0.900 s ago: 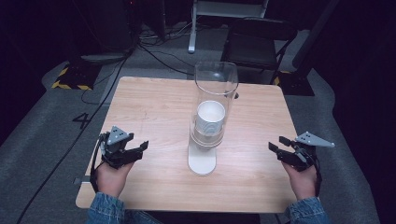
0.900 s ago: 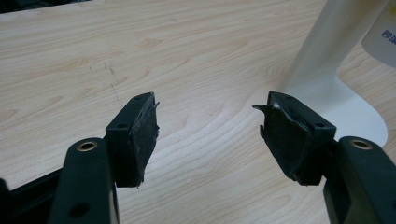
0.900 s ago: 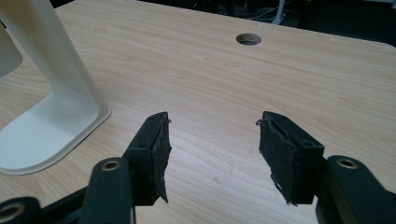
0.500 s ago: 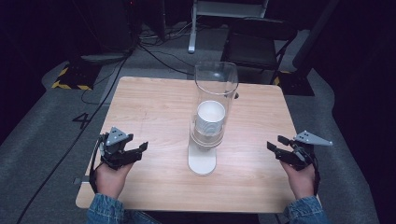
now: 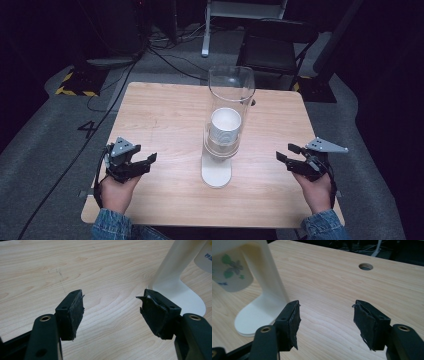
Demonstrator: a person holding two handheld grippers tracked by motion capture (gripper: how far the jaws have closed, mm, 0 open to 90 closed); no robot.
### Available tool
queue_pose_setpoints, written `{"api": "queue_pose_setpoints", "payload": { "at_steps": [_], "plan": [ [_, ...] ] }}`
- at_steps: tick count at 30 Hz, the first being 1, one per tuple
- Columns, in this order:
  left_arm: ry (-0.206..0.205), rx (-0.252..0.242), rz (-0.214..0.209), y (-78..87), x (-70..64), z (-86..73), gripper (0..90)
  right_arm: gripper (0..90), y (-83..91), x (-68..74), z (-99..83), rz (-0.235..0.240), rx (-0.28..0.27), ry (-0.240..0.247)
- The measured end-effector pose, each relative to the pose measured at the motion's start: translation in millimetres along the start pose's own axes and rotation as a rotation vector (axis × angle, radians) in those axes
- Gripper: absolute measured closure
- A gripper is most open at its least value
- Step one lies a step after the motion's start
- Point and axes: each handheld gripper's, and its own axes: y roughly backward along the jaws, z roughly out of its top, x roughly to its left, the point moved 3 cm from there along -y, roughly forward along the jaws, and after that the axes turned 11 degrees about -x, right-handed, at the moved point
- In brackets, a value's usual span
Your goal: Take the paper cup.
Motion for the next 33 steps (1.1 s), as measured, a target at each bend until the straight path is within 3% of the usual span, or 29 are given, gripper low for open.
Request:
{"api": "queue_pose_setpoints", "payload": {
  "at_steps": [2, 14, 22, 27, 33],
  "plan": [
    [0.008, 0.001, -0.005, 0.0, 0.4, 0.0, 34.6, 37.4, -1.3, 6.3, 2.6, 0.025, -0.005, -0.016],
    [0.015, 0.0, 0.0, -0.2, 0.6, -1.3, 34.6, 36.2, -22.8, 44.2, 7.7, 0.127, 0.015, 0.009],
    [0.014, -0.006, 0.007, -0.6, 0.4, -2.0, 34.8, 34.3, -39.0, 65.3, 5.6, 0.162, 0.021, 0.013],
    [0.014, -0.001, 0.003, -1.5, 0.9, -3.3, 34.8, 33.7, -50.1, 81.1, 0.9, 0.173, 0.014, 0.058],
    [0.021, -0.002, 0.004, -1.3, 0.7, -3.7, 34.8, 30.9, -58.0, 92.5, -0.8, 0.207, 0.007, 0.056]
  ]
}}
